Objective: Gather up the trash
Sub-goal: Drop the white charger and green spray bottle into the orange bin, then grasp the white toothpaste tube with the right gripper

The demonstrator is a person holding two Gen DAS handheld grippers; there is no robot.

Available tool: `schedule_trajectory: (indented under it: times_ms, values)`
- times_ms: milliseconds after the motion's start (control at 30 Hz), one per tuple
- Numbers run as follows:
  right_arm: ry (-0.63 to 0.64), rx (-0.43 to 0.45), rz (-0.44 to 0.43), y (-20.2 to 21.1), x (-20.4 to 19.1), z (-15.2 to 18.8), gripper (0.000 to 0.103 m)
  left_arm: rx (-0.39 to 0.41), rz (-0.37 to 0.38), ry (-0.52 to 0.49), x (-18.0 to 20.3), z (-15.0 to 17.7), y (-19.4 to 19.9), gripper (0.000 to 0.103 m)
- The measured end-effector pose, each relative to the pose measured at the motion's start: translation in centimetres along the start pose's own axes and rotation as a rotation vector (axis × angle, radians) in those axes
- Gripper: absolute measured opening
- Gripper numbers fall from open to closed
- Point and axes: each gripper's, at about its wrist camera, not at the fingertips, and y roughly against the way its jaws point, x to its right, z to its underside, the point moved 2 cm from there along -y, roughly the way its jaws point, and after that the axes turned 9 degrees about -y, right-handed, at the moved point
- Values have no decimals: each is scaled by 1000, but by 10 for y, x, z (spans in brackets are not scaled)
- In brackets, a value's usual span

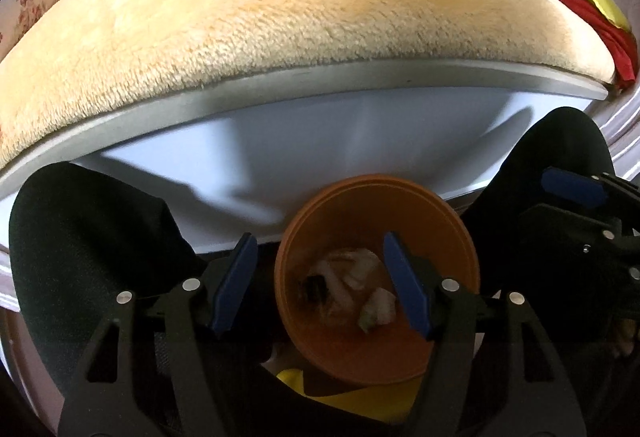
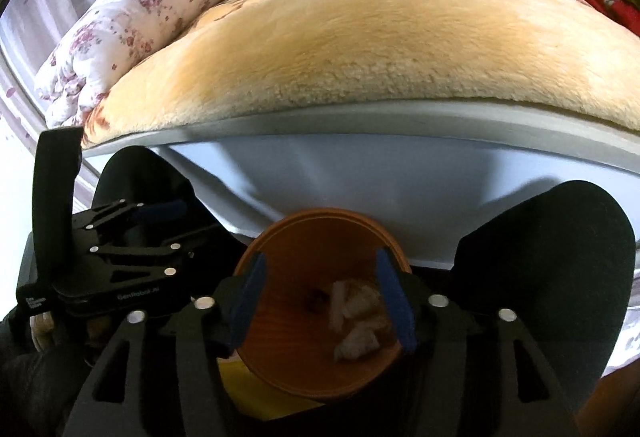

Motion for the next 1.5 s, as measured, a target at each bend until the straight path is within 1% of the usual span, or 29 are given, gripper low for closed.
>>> schedule_trajectory:
  times_ms: [100, 200, 267, 300, 333, 400, 467, 500, 600, 633, 700, 800, 833, 867, 933, 1033, 1100, 1133, 1167, 1233, 1300, 1367, 1500]
  values:
    - [-5, 12, 4, 2, 1, -1, 61, -5, -1, 6, -1, 0, 0, 65]
    - [20, 47, 10, 12, -3, -4, 61, 5, -7, 10, -2, -1, 4, 65]
    - [55, 78, -3, 25, -9, -16, 61, 30, 2, 15, -2, -2, 10, 66]
    - [66, 98, -13, 32, -11, -25, 61, 41, 5, 16, -2, -3, 12, 70]
    - [71, 113, -20, 36, -12, -35, 61, 55, 7, 16, -1, -3, 15, 71]
    - [77, 150, -30, 44, -12, -61, 62, 77, 10, 9, 0, -4, 19, 72]
    - [83, 219, -7, 52, -9, -103, 70, 97, 12, -2, 1, -4, 22, 74]
    - [86, 250, 18, 52, -7, -126, 70, 106, 11, -9, 2, -4, 24, 74]
    - [68, 285, 56, 40, 1, -179, 71, 118, 11, -18, 3, -4, 25, 75]
    - [49, 279, 75, 29, 6, -204, 71, 118, 13, -18, 3, -4, 25, 75]
    - [22, 255, 105, 9, 15, -233, 70, 114, 21, -10, 0, -3, 23, 75]
    - [-5, 182, 173, -32, 28, -273, 62, 112, 31, 5, -5, -1, 20, 75]
    - [-13, 157, 181, -40, 33, -279, 57, 112, 35, 9, -6, -1, 20, 75]
    - [-24, 130, 187, -50, 37, -284, 56, 112, 41, 13, -8, 0, 19, 75]
    - [-51, 78, 221, -69, 43, -296, 56, 111, 50, 16, -10, 1, 17, 75]
    - [-95, 1, 235, -90, 49, -309, 56, 113, 66, 13, -10, 2, 15, 75]
    - [-100, -30, 258, -103, 50, -314, 54, 119, 74, 12, -11, 2, 15, 75]
    - [-91, -25, 272, -105, 47, -314, 50, 120, 74, 12, -10, 2, 15, 75]
    - [-76, -14, 286, -106, 44, -314, 42, 122, 72, 13, -11, 2, 16, 75]
    - [-41, 19, 295, -103, 36, -307, 32, 135, 63, 19, -12, 1, 21, 75]
    - [-59, 46, 243, -93, 37, -300, 31, 167, 39, 32, -17, -1, 31, 75]
    - [-107, 63, 164, -79, 39, -288, 31, 201, 22, 51, -23, -6, 42, 75]
    - [-111, 90, 56, -52, 39, -256, 31, 262, -2, 83, -40, -43, 65, 75]
